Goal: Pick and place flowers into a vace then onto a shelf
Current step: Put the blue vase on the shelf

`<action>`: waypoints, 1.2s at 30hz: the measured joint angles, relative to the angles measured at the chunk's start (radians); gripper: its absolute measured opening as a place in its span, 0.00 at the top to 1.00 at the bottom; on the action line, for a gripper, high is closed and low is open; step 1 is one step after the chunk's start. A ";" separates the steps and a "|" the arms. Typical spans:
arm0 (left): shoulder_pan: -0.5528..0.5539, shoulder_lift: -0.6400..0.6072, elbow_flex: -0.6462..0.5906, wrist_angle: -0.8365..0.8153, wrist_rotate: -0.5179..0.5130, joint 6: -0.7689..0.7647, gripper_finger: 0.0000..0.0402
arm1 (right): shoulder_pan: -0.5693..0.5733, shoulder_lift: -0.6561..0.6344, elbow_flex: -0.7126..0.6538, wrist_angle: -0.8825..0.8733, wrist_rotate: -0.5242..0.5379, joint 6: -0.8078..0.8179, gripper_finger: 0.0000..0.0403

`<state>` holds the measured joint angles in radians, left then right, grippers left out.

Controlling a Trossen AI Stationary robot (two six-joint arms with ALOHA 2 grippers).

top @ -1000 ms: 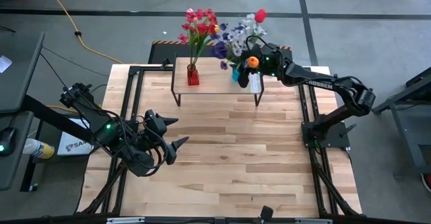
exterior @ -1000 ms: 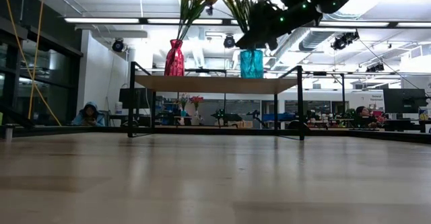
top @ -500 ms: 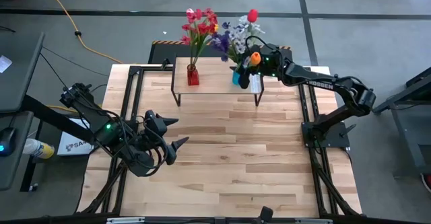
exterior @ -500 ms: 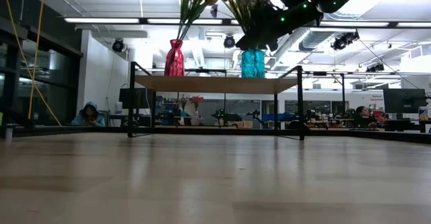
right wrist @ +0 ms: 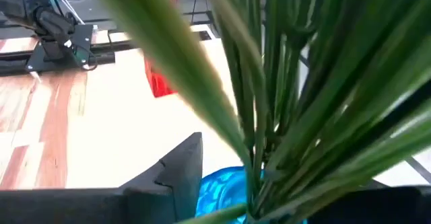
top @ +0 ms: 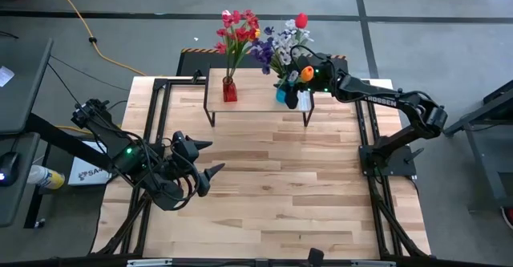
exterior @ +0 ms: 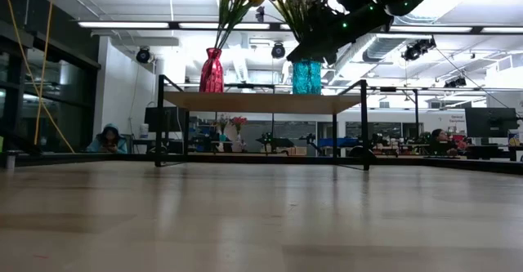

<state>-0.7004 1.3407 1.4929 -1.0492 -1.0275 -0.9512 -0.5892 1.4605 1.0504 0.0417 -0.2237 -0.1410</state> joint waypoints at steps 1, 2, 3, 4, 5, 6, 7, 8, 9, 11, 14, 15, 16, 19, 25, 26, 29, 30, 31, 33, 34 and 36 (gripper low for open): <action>0.000 0.000 0.000 0.000 0.000 0.000 0.02 | 0.000 0.000 0.000 -0.002 0.000 0.000 0.57; 0.000 0.000 0.000 0.000 0.000 0.000 0.02 | 0.000 0.000 0.000 -0.004 0.000 0.000 0.56; 0.000 0.000 0.000 0.000 0.000 0.000 0.02 | 0.000 0.000 0.000 -0.005 0.000 0.000 0.54; 0.000 0.000 0.000 0.000 0.000 0.000 0.02 | 0.000 0.000 0.000 -0.007 0.000 0.000 0.52; 0.000 0.000 0.000 0.000 0.000 0.000 0.02 | 0.000 0.000 0.000 -0.008 0.000 0.000 0.51; 0.000 0.000 0.000 0.000 0.000 0.000 0.02 | 0.000 0.000 0.000 -0.009 0.000 0.000 0.49; 0.000 0.000 0.000 0.000 0.000 0.000 0.02 | 0.000 0.000 0.000 -0.009 0.000 0.000 0.47; 0.000 0.000 0.000 0.000 0.000 0.000 0.02 | 0.000 0.000 0.000 -0.009 0.000 0.000 0.45; 0.000 0.000 0.000 0.000 0.000 0.000 0.02 | 0.000 0.000 0.000 -0.009 0.000 0.000 0.43; 0.000 0.000 0.000 0.000 0.000 0.000 0.02 | 0.000 0.000 0.000 -0.011 0.000 0.000 0.40; 0.000 0.000 0.000 0.000 0.000 0.000 0.02 | 0.000 -0.005 0.000 -0.034 0.000 -0.021 0.38; 0.000 0.000 0.000 0.000 0.000 0.000 0.02 | 0.000 -0.008 0.000 -0.044 0.002 -0.032 0.37; 0.000 0.000 0.000 0.000 0.000 0.000 0.02 | 0.000 -0.012 0.000 -0.052 0.003 -0.041 0.37; 0.000 0.000 0.000 0.000 0.000 0.000 0.02 | 0.000 -0.023 0.000 -0.077 0.004 -0.044 0.36; 0.000 0.000 0.000 0.000 0.000 0.000 0.02 | 0.000 -0.029 0.000 -0.090 0.009 -0.048 0.36; 0.000 0.000 0.000 0.000 0.000 0.000 0.02 | 0.000 -0.029 0.000 -0.089 0.009 -0.046 0.36; 0.000 0.000 0.000 0.000 0.000 0.000 0.02 | 0.000 -0.029 0.000 -0.086 0.009 -0.046 0.36; 0.000 0.000 0.000 0.000 0.000 0.000 0.02 | 0.000 -0.029 0.000 -0.081 0.010 -0.046 0.36; 0.000 0.000 0.000 0.000 0.000 0.000 0.02 | 0.000 -0.029 0.000 -0.076 0.010 -0.045 0.36; 0.000 0.000 0.000 0.000 0.000 0.000 0.02 | 0.000 -0.029 0.000 -0.067 0.011 -0.044 0.36; 0.000 0.000 0.000 0.000 0.000 0.000 0.02 | 0.000 -0.029 0.000 -0.065 0.011 -0.044 0.36; 0.000 0.000 0.000 0.000 0.000 0.000 0.02 | 0.000 -0.029 0.000 -0.059 0.010 -0.043 0.36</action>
<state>-0.7004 1.3407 1.4929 -1.0490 -1.0279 -0.9512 -0.5892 1.4311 1.0500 -0.0170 -0.2141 -0.1844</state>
